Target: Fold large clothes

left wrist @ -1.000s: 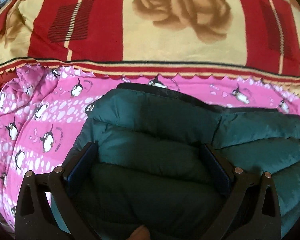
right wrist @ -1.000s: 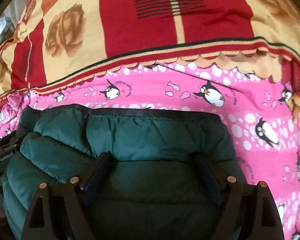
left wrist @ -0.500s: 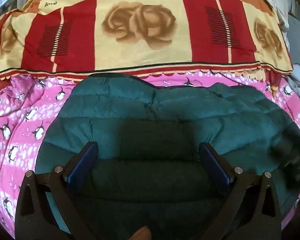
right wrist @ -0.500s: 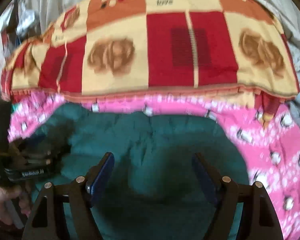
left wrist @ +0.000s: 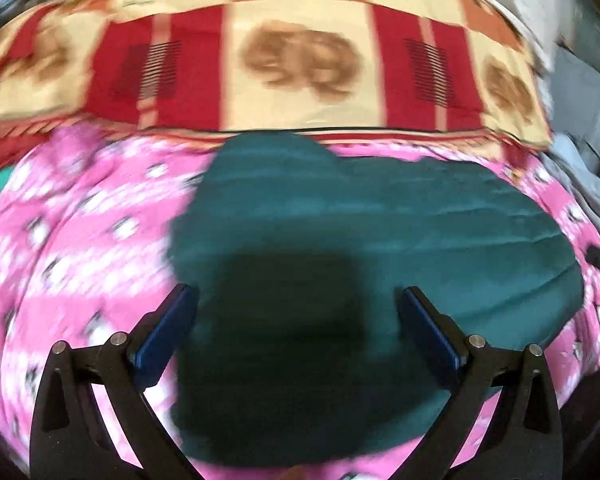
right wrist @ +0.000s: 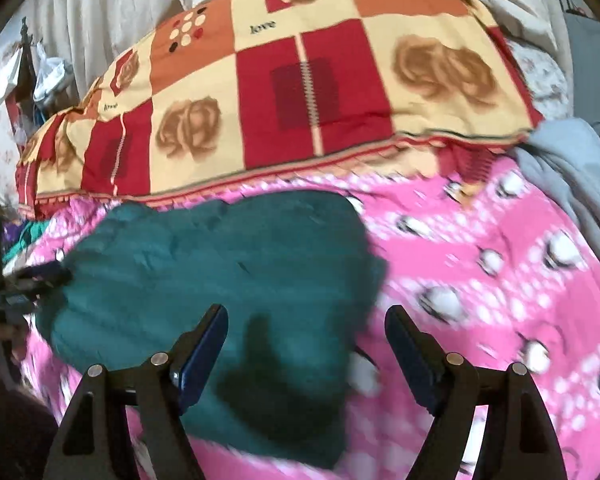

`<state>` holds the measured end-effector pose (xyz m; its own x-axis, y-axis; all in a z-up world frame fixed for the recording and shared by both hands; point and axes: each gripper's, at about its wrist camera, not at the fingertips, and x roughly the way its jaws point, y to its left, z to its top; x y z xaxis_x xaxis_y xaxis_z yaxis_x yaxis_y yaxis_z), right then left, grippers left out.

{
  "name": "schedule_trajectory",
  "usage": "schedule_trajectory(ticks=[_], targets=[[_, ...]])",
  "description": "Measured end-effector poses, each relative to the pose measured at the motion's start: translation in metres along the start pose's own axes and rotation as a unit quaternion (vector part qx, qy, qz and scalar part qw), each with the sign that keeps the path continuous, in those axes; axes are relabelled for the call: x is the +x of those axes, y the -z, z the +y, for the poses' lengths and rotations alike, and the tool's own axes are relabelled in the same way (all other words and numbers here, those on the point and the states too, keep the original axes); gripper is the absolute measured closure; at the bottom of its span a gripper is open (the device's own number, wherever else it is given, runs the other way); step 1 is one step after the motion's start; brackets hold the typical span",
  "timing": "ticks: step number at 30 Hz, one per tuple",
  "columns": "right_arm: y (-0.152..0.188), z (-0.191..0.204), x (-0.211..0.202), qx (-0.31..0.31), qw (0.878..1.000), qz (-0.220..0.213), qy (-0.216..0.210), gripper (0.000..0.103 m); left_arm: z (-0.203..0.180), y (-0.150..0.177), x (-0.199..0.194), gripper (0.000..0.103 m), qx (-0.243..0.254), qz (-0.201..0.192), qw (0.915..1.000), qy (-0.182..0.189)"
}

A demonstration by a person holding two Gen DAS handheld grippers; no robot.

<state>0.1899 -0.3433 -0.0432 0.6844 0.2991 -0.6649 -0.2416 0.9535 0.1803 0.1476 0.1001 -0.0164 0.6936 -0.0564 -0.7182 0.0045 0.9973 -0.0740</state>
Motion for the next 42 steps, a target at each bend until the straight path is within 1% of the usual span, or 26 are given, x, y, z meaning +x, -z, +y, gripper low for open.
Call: schedule_trajectory(ticks=[1,3,5,6,7,8,9,10,11,12,14,17,18,20,23,24,26,28,29,30,31,33,36,42], targets=[[0.008,-0.007,-0.003,0.008,1.0,-0.004,-0.006,0.024,0.011,0.007,-0.006,0.0,-0.016,0.0,0.9998,-0.007],[0.022,-0.019,-0.002,0.034,0.999,-0.009,-0.025,0.024,0.029,0.017,-0.016,0.0,-0.037,-0.004,0.9987,-0.036],[0.021,-0.023,0.002,0.06,0.997,-0.002,-0.052,0.024,0.041,0.025,-0.024,0.0,-0.045,-0.009,0.9969,-0.064],[0.021,-0.022,0.002,0.061,0.996,-0.007,-0.07,0.024,0.047,0.03,-0.024,0.0,-0.049,-0.005,0.9969,-0.062],[0.021,-0.018,0.003,0.055,0.995,-0.012,-0.083,0.024,0.05,0.034,-0.022,0.0,-0.052,0.002,0.9974,-0.05],[0.022,-0.014,0.005,0.049,0.995,-0.012,-0.089,0.024,0.053,0.039,-0.019,0.0,-0.054,0.013,0.9981,-0.024],[0.023,-0.009,0.011,0.042,0.995,-0.003,-0.094,0.024,0.054,0.042,-0.018,0.0,-0.055,0.019,0.9983,-0.005],[0.024,-0.006,0.018,0.04,0.995,0.007,-0.093,0.024,0.055,0.047,-0.015,0.0,-0.054,0.027,0.9979,0.022],[0.024,-0.003,0.023,0.042,0.995,0.013,-0.094,0.024,0.053,0.051,-0.013,0.0,-0.051,0.031,0.9974,0.04],[0.025,-0.001,0.029,0.049,0.994,0.016,-0.099,0.024,0.052,0.052,-0.012,0.0,-0.045,0.032,0.9975,0.043],[0.025,-0.003,0.032,0.066,0.991,0.013,-0.113,0.024,0.046,0.058,-0.012,0.0,-0.018,0.019,0.9985,0.049],[0.027,0.0,0.036,0.081,0.984,0.021,-0.159,0.025,0.041,0.059,-0.012,0.0,-0.001,0.009,0.9975,0.071],[0.027,0.004,0.038,0.077,0.981,0.031,-0.173,0.025,0.039,0.06,-0.012,0.0,0.001,0.01,0.9962,0.086],[0.029,0.011,0.036,0.057,0.983,0.031,-0.172,0.025,0.034,0.06,-0.004,0.0,0.004,0.027,0.9942,0.104],[0.032,0.011,0.036,0.054,0.983,0.025,-0.172,0.025,0.025,0.057,0.012,0.0,0.016,0.053,0.9917,0.117],[0.033,0.011,0.037,0.056,0.983,0.024,-0.171,0.025,0.021,0.056,0.014,0.0,0.018,0.053,0.9906,0.124],[0.034,0.012,0.038,0.052,0.984,0.025,-0.171,0.025,0.015,0.056,0.015,0.0,0.027,0.051,0.9908,0.122],[0.035,0.018,0.039,0.036,0.985,0.026,-0.168,0.026,0.01,0.058,0.015,0.0,0.032,0.052,0.9902,0.125],[0.034,0.018,0.038,0.029,0.985,0.027,-0.169,0.033,0.006,0.058,0.012,0.0,0.041,0.047,0.9899,0.127],[0.032,0.021,0.035,0.023,0.983,0.026,-0.181,0.04,0.002,0.06,0.009,0.0,0.05,0.043,0.9894,0.129],[0.031,0.02,0.032,0.019,0.981,0.021,-0.192,0.043,-0.001,0.062,0.006,0.001,0.058,0.04,0.9887,0.132],[0.031,0.02,0.026,0.014,0.979,0.015,-0.2,0.051,-0.007,0.065,0.002,0.0,0.073,0.038,0.9879,0.132],[0.033,0.018,0.024,0.015,0.978,0.015,-0.207,0.053,-0.011,0.069,0.0,0.0,0.081,0.04,0.9872,0.132],[0.035,0.02,0.016,0.013,0.976,0.012,-0.216,0.053,-0.015,0.078,-0.012,0.0,0.073,0.03,0.9882,0.132]])
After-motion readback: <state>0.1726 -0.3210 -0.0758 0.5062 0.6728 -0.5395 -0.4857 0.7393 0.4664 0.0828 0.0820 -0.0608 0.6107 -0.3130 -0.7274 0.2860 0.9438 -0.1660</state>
